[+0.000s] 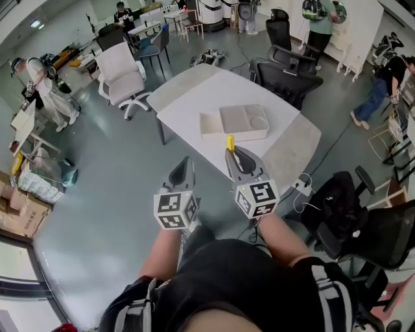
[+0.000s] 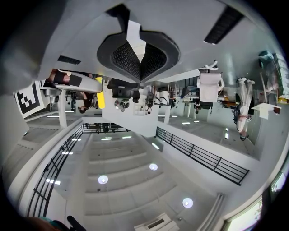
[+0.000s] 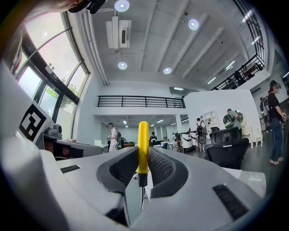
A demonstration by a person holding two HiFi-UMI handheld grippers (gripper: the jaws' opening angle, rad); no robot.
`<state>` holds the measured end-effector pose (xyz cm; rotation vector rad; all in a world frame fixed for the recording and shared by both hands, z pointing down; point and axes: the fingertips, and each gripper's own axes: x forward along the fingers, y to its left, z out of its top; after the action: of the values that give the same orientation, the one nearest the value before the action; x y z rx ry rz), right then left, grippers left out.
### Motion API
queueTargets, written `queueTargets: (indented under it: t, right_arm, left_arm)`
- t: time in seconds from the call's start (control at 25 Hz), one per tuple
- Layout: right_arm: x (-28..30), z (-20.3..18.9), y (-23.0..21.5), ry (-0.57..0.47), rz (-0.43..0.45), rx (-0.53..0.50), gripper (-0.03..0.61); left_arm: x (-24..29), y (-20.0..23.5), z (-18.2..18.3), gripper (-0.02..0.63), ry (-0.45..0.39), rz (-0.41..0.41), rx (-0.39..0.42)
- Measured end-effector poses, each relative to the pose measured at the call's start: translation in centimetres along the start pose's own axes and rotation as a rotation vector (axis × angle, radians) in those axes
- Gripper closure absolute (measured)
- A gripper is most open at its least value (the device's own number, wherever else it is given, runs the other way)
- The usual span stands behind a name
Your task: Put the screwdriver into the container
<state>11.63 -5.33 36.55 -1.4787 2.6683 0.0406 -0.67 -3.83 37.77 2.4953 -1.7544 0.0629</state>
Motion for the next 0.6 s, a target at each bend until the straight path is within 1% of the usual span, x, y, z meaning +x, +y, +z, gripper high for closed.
queueTargets:
  t: [0.12,0.32,0.48,0.6]
  right_arm:
    - [2.0,-0.8,-0.3,0.010,0.014,-0.003,0.512]
    - [6.0,-1.4,-1.1,0.015,0.061,-0.025,0.512]
    - [10.1,-2.2,-2.3,0.021,0.061,-0.034,0.512]
    - [14.3,-2.6,-3.6,0.024,0.057,-0.041,0.512]
  left_arm:
    - [1.7,1.2,-0.4,0.607,0.006,0.005,-0.003]
    - [5.3,3.3,0.1,0.607,-0.009,0.006,0.004]
    - [8.9,5.6,0.2,0.607,-0.010,-0.002,-0.005]
    - [12.8,8.0,0.3,0.607,-0.005,-0.013,-0.007]
